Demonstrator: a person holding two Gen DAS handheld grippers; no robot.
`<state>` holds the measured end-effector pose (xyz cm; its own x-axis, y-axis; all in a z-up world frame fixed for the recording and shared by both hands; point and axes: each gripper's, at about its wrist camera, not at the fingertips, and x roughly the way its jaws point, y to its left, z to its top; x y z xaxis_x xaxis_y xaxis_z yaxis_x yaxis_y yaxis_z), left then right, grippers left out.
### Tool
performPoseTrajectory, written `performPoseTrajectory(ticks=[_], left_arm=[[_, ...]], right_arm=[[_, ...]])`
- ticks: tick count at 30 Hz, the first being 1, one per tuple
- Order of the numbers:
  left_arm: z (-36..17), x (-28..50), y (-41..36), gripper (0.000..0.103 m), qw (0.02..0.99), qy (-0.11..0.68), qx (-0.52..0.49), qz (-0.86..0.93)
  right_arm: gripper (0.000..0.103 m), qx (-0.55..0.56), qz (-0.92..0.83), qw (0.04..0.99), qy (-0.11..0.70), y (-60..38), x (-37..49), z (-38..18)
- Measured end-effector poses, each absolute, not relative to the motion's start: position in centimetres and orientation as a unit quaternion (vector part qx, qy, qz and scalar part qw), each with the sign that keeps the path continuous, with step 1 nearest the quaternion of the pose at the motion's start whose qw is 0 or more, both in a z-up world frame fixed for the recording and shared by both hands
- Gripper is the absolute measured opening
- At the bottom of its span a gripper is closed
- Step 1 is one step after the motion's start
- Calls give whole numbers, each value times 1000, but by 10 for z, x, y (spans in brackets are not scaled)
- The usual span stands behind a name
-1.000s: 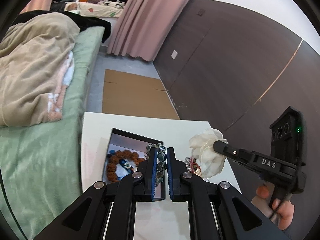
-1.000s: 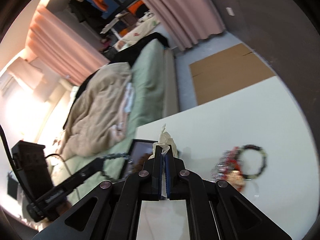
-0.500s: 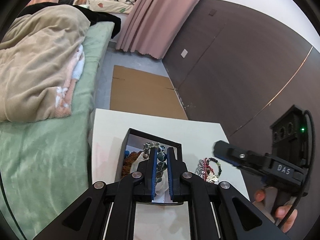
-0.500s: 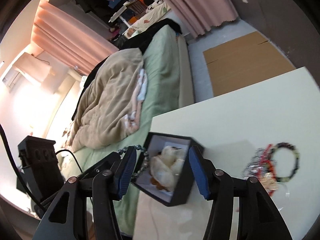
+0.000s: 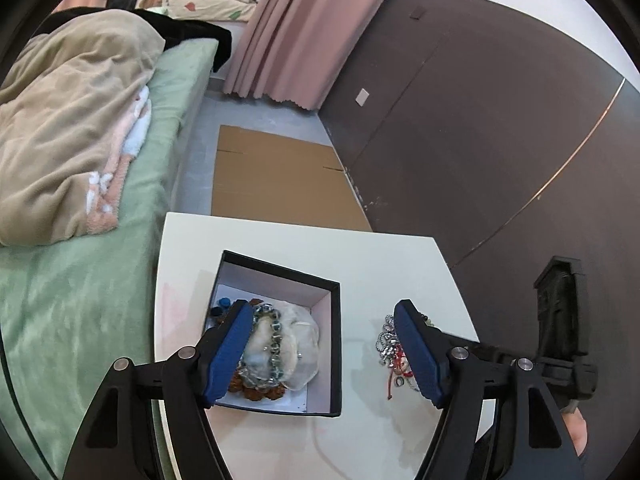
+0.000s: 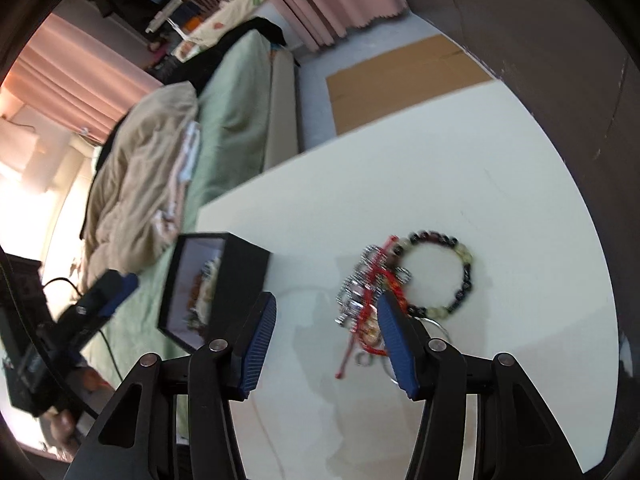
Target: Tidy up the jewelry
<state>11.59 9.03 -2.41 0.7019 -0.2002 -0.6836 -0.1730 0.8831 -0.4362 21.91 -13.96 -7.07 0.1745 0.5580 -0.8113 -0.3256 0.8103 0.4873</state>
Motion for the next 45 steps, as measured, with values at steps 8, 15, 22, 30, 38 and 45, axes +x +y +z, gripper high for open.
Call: performPoseTrajectory(ticks=[8,15,22,30,38,45], left_arm=[[-26,123,69,74,888,399,-228,-22],[-24,125,61,74,886,402,-230,-20],[-25,131,48,74,886,405,-224,-26],[-27,140,19,72,887,413,-202,-43],[-43,161,-7,60,872,449,-189,-51],[-53,178,-37,56,860,483,-156,-50]], right_arm=[[44,79,264,755,595,-145,221,-91],[36,68,254,749,609,-147,225,-107],[16,73,255,752,603,-160,224,-104],[9,93,246,755,600,-189,225,-102],[7,145,266,744,595,-219,230,-96],[5,181,302,741,571,-229,227,-78]])
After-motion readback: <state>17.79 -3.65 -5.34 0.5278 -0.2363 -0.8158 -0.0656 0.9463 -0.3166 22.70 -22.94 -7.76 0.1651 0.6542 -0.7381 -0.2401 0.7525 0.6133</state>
